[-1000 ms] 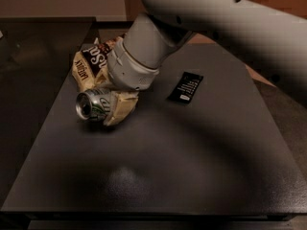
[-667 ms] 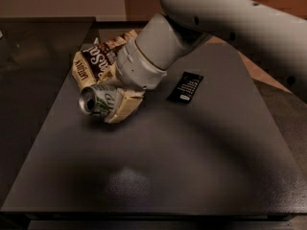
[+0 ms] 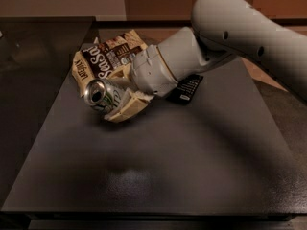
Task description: Place 7up can upright
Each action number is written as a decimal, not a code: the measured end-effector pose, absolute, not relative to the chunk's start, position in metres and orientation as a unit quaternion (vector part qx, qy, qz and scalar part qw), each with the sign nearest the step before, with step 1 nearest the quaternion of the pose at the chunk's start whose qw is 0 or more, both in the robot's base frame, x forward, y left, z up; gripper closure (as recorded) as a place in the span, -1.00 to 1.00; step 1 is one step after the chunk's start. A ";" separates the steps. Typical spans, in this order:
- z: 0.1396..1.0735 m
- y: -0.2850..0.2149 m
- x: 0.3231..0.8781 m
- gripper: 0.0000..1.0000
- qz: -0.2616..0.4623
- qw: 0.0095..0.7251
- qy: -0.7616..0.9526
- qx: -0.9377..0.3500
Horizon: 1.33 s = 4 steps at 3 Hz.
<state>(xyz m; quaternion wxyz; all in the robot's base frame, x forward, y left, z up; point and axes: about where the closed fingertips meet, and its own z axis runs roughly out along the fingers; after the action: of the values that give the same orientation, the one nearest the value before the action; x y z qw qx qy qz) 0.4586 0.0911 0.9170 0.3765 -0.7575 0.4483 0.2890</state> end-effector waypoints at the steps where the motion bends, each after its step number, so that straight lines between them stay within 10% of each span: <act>1: 0.927 0.092 0.459 1.00 0.329 0.415 0.441 -0.725; 4: 0.949 0.094 0.457 1.00 0.379 0.460 0.418 -0.686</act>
Offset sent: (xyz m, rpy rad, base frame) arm 0.0024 -0.0023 0.0387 0.3447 0.0990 -0.0050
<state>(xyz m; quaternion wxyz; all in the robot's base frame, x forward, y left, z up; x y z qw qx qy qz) 0.4573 0.0943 0.9486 0.4597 -0.6859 0.4177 0.3791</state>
